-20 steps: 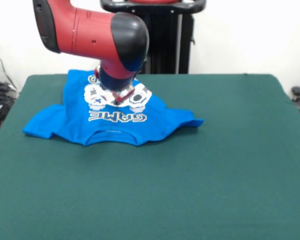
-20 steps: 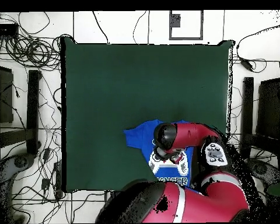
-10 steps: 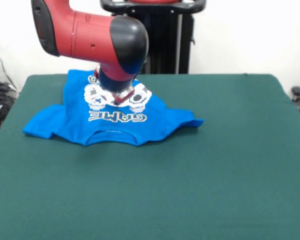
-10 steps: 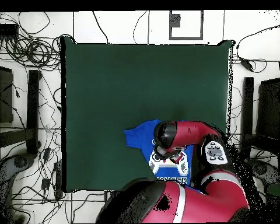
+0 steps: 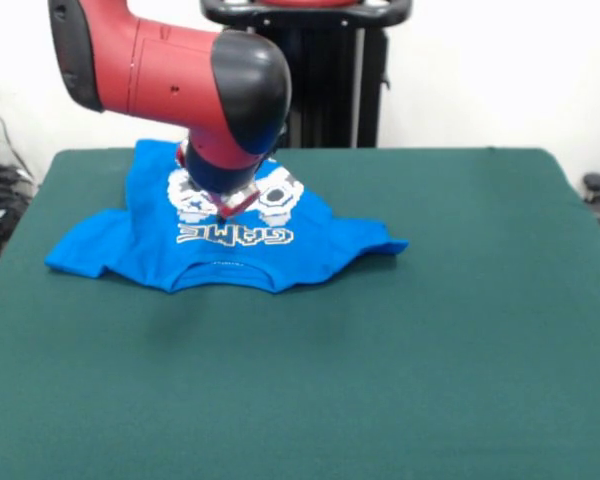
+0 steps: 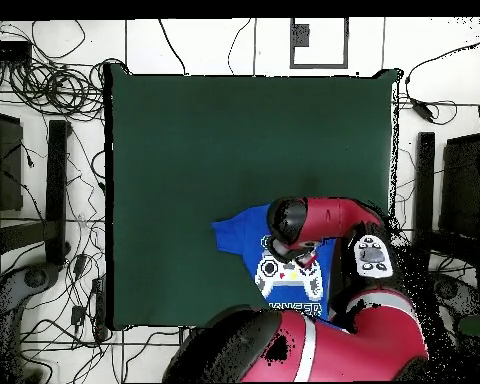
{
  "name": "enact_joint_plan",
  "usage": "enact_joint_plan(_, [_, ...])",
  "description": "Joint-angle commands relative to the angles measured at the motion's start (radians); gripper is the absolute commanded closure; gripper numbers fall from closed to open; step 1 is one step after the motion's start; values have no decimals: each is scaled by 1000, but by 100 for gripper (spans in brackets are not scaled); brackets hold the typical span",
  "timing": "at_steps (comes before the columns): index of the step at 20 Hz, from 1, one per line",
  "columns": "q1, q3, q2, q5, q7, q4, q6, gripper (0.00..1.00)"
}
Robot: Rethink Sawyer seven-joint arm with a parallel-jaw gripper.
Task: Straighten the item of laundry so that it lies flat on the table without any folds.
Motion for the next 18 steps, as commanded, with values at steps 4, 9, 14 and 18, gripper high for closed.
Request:
enact_joint_plan(4, [17,92,1,-24,-155,-168,35,0])
enact_joint_plan(9, [12,94,-11,-18,-189,-179,70,0])
enact_joint_plan(14, [14,94,-5,-12,-183,-182,69,0])
enact_joint_plan(18, [27,91,7,-7,-150,-178,54,0])
